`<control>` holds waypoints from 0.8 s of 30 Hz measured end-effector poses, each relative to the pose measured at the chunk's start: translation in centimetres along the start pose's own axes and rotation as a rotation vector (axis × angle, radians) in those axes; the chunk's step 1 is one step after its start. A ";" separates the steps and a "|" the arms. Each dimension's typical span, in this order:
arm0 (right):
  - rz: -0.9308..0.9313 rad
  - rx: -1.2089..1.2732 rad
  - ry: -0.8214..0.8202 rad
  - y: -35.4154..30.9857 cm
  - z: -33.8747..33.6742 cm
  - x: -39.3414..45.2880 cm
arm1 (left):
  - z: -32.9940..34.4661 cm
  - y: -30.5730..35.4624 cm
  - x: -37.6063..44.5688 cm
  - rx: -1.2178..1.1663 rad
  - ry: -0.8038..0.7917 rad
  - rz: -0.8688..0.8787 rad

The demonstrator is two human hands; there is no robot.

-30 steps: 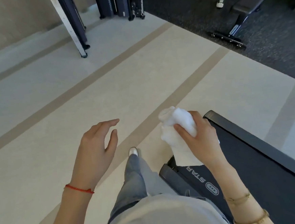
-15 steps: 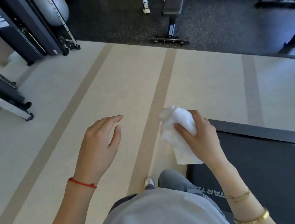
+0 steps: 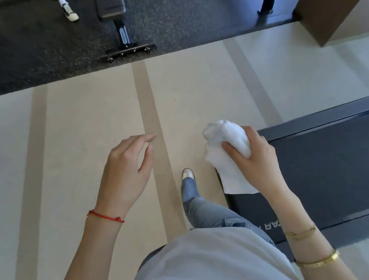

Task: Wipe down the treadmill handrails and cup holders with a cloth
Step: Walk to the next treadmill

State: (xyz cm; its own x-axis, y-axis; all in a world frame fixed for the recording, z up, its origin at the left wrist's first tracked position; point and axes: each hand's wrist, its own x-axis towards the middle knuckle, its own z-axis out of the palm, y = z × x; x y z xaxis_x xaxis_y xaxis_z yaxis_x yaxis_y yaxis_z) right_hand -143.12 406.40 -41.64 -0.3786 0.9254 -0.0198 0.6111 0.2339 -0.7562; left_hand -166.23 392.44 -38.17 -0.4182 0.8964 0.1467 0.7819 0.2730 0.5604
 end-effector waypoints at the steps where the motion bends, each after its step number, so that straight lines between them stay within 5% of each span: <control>1: 0.016 0.002 0.015 -0.2 0.2 1.8 | 0.3 -0.3 2.3 -0.008 -0.012 0.014; 24: 0.386 0.036 0.514 -0.3 -3.1 37.6 | 10.6 3.5 53.6 -0.133 -0.328 0.577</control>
State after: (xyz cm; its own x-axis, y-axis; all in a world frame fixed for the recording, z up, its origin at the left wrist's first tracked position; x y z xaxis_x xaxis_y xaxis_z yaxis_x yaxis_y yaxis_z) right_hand -155.43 442.03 -40.12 0.2505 0.9680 0.0139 0.6095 -0.1466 -0.7791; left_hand -180.97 445.14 -36.98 0.2273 0.9511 0.2091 0.7658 -0.3072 0.5650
